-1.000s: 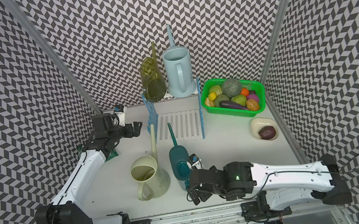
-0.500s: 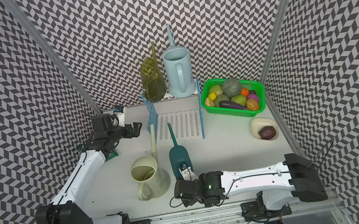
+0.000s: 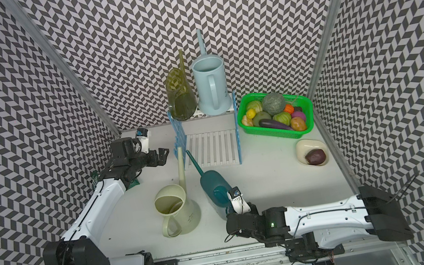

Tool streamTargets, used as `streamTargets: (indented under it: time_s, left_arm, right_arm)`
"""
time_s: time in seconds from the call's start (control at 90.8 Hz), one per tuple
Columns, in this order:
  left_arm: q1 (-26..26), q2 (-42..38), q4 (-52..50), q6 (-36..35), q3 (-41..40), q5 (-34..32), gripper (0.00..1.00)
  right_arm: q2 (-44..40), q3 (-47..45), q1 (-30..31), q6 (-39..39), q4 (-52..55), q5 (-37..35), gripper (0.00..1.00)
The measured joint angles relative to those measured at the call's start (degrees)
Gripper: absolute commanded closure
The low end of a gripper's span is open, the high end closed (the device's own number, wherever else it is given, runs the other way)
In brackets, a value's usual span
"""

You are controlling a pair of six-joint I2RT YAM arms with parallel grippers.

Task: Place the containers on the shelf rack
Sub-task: 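Pick up a container from the center of the board.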

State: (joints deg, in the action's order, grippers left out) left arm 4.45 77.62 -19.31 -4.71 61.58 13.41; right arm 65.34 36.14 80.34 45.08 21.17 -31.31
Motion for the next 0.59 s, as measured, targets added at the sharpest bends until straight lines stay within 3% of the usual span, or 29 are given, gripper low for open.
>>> streamTargets:
  time_s: [0.595]
  left_arm:
    - [0.0, 0.9, 0.1, 0.0, -1.0, 1.3, 0.0]
  right_arm:
    - [-7.6, -17.1, 0.0, -14.1, -27.3, -2.4, 0.53]
